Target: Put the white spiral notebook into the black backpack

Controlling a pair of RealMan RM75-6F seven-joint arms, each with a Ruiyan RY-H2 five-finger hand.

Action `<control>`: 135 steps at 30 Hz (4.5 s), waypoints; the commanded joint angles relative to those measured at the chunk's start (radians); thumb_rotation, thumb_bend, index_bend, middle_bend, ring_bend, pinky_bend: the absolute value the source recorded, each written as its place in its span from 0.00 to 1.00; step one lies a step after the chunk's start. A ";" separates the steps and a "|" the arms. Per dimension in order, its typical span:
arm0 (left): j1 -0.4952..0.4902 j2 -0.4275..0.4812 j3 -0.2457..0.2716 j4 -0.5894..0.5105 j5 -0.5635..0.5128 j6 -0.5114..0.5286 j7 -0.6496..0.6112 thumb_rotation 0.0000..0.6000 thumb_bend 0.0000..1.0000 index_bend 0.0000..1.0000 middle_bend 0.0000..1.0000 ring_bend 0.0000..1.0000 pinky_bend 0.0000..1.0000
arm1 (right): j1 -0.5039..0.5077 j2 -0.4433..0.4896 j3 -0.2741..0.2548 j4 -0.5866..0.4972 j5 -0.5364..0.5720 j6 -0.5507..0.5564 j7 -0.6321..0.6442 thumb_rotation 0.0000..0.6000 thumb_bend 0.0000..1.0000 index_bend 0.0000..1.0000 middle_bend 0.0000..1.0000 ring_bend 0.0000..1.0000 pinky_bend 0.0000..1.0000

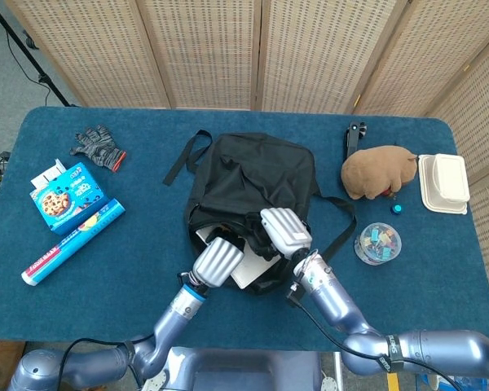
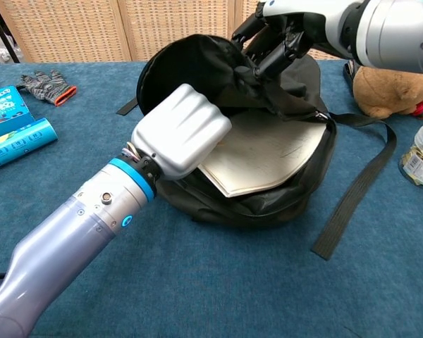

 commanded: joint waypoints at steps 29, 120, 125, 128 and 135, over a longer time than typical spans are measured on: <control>-0.043 0.008 -0.044 -0.036 -0.122 -0.059 0.032 1.00 0.35 0.33 0.23 0.28 0.69 | 0.000 0.036 -0.019 -0.025 -0.016 0.011 0.037 1.00 0.57 0.65 0.63 0.47 0.52; 0.213 0.635 0.076 -0.168 -0.092 0.115 -0.815 1.00 0.00 0.18 0.04 0.12 0.45 | -0.187 0.172 -0.064 0.013 -0.433 -0.239 0.517 1.00 0.00 0.00 0.00 0.00 0.00; 0.220 0.648 0.068 -0.171 -0.097 0.123 -0.846 1.00 0.00 0.17 0.03 0.09 0.35 | -0.230 0.261 -0.092 0.076 -0.516 -0.206 0.498 1.00 0.00 0.00 0.00 0.00 0.00; 0.228 0.660 0.060 -0.184 -0.108 0.129 -0.873 1.00 0.00 0.16 0.03 0.09 0.34 | -0.264 0.287 -0.131 0.160 -0.609 -0.156 0.461 1.00 0.00 0.00 0.00 0.00 0.00; 0.259 0.703 0.059 -0.241 -0.136 0.133 -0.908 1.00 0.00 0.03 0.00 0.00 0.19 | -0.332 0.316 -0.205 0.331 -0.754 -0.061 0.452 1.00 0.00 0.00 0.00 0.00 0.00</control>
